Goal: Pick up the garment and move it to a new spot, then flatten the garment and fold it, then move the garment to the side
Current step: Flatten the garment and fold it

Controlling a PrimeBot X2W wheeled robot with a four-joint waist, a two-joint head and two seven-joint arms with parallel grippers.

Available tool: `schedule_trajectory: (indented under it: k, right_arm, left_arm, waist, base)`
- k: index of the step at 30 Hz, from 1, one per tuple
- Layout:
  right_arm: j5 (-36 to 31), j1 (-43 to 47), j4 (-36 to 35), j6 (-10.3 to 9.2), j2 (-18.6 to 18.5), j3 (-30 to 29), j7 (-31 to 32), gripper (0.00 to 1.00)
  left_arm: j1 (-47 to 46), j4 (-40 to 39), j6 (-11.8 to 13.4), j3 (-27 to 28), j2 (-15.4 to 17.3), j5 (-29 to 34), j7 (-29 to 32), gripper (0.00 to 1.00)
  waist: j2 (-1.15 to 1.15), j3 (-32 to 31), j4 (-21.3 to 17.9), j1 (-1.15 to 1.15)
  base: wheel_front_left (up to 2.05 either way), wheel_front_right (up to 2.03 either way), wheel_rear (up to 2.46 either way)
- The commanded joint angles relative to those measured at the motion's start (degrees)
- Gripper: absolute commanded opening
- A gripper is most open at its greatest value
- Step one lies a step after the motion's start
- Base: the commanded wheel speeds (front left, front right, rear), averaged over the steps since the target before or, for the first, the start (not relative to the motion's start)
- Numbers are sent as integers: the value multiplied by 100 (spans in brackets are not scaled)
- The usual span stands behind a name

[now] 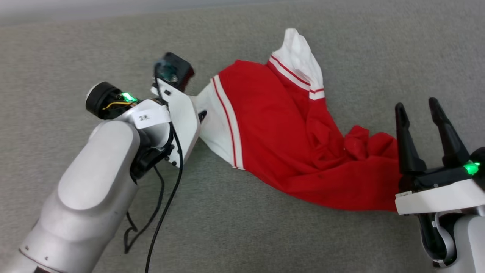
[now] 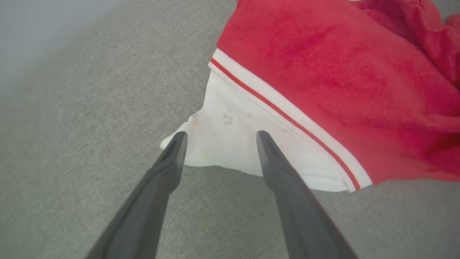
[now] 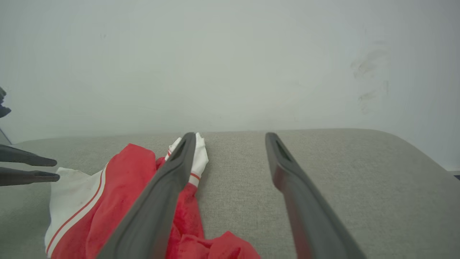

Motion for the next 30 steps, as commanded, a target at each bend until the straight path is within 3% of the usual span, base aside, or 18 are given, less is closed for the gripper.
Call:
schedule_trajectory:
  k: [1,4,7,16,17,18,24,30]
  right_arm:
    - [15,-65,36,-4,28,26,-51,100]
    - [8,-151,98,-4,47,111,-143,100]
    - [18,-166,200,-4,70,163,-208,100]
    - [51,-266,362,-4,90,284,-314,100]
    - [46,-278,369,-4,87,279,-323,100]
    - [41,-289,383,-4,84,272,-329,100]
    - [-34,-258,488,-4,60,201,-277,100]
    - [-99,-75,597,-4,42,50,-140,100]
  left_arm:
    - [-95,31,-5,-152,103,-77,196,100]
    - [-351,71,2,-533,453,-313,658,100]
    - [-538,179,2,-622,675,-348,673,100]
    - [-494,774,4,-889,639,-356,616,100]
    - [-437,812,-1,-903,619,-451,645,27]
    - [-400,818,-7,-904,614,-500,628,0]
    - [-248,782,182,-604,834,-535,10,0]
    - [292,340,674,-103,1079,-710,-779,0]
  waist:
    - [0,171,-147,-1]
    - [0,288,-231,-1]
    - [0,371,-283,-1]
    - [0,511,-348,-1]
    - [0,512,-345,-1]
    - [0,509,-339,-1]
    - [0,312,-217,-1]
    - [0,-104,67,-1]
  base:
    - [0,0,0]
    - [0,0,0]
    - [0,0,0]
    - [0,0,0]
    - [0,0,0]
    - [0,0,0]
    - [0,0,0]
    - [0,0,0]
